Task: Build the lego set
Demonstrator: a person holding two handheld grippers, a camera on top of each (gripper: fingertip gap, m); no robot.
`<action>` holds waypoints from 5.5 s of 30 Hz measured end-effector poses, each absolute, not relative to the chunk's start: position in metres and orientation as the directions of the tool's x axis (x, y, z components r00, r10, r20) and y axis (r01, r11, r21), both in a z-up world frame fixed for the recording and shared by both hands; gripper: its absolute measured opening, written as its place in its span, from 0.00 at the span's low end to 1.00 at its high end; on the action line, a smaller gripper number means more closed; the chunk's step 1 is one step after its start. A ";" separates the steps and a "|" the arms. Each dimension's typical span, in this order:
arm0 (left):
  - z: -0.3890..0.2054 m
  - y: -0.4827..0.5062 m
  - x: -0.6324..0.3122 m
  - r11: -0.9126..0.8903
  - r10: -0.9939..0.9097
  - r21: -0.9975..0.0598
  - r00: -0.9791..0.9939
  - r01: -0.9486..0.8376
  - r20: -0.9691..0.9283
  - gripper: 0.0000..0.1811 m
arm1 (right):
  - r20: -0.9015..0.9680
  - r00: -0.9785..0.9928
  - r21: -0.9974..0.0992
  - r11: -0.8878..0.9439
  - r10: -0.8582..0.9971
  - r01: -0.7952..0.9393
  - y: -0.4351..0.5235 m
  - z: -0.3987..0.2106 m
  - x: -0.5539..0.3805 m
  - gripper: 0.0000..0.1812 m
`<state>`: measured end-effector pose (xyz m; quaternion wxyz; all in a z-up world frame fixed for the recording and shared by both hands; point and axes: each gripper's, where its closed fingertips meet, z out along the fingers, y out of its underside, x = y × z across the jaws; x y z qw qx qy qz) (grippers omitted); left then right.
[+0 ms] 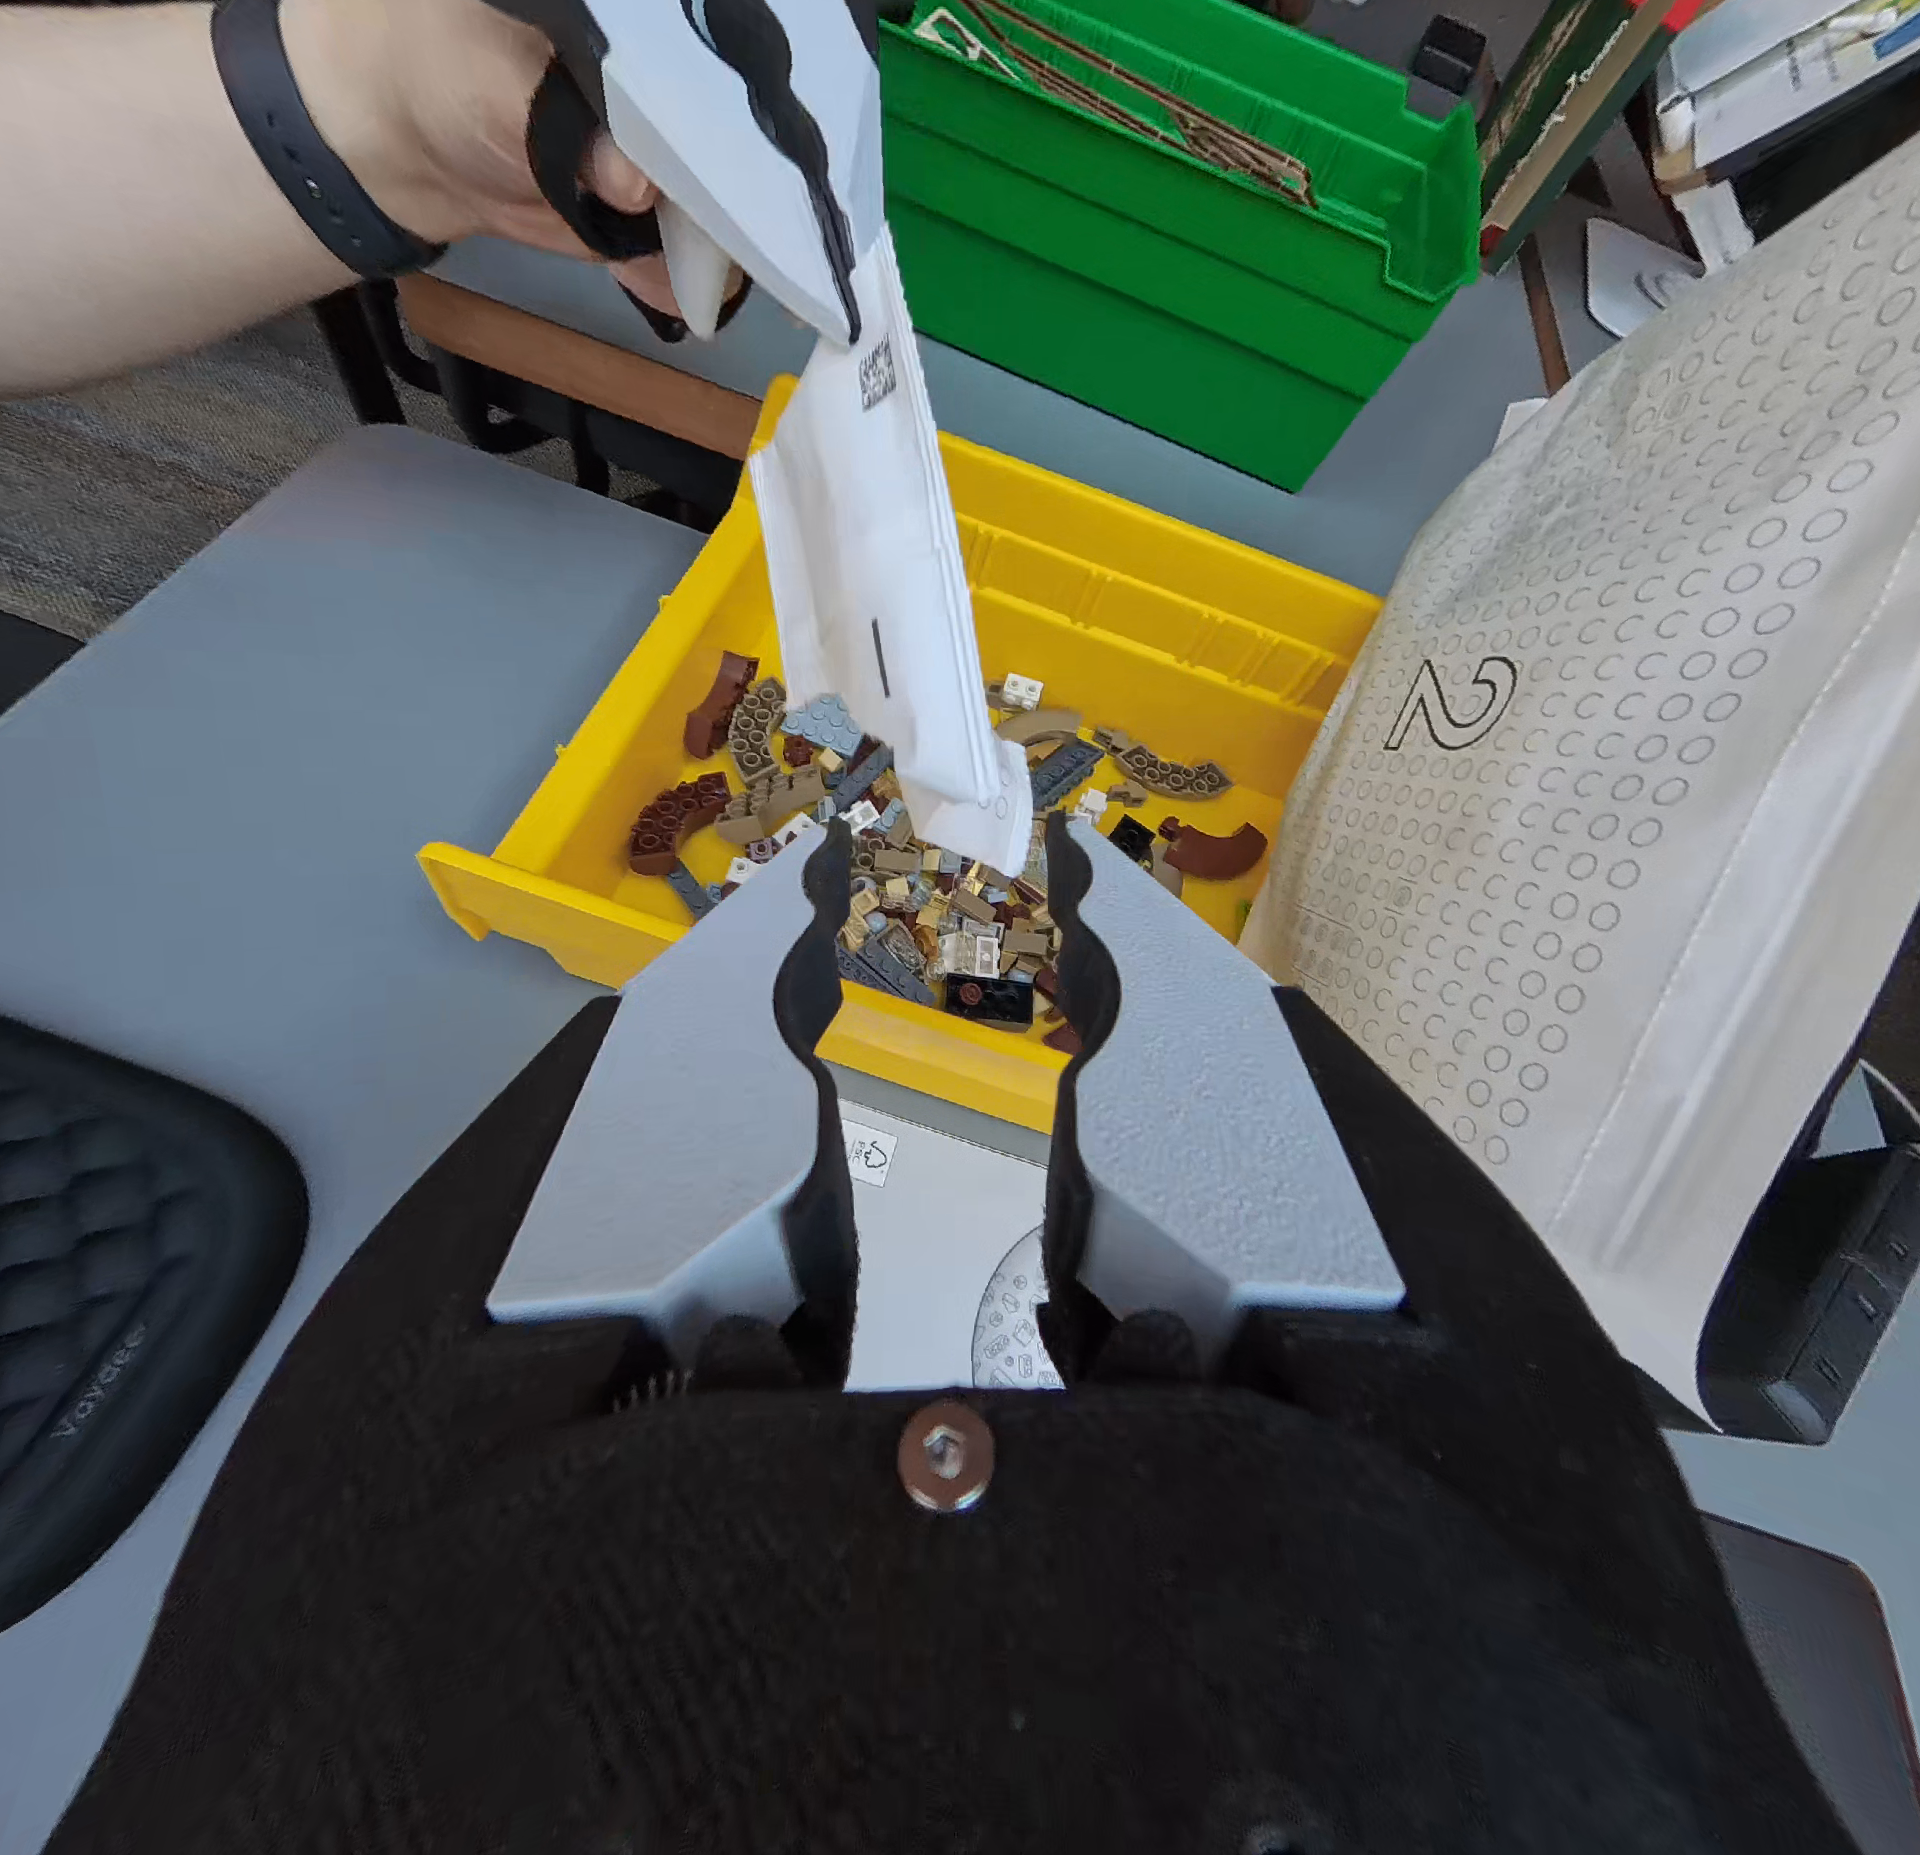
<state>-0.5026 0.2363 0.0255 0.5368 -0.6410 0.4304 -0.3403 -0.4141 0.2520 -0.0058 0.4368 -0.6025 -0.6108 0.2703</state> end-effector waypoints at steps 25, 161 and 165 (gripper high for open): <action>0.026 0.224 -0.481 0.017 -0.940 -0.973 0.328 -0.228 -0.093 0.00 | 0.090 0.009 -0.849 0.072 0.996 0.523 0.236 -0.021 -0.435 0.00; 0.043 0.232 -0.480 -0.851 -0.472 -0.444 -0.035 0.281 0.881 0.00 | 0.752 0.451 -0.660 0.534 0.481 0.529 0.247 0.051 -0.434 0.13; 0.040 0.231 -0.478 -0.864 -0.451 -0.422 -0.048 0.276 0.891 0.00 | 0.839 0.371 -0.544 0.584 0.398 0.603 0.243 0.049 -0.439 0.07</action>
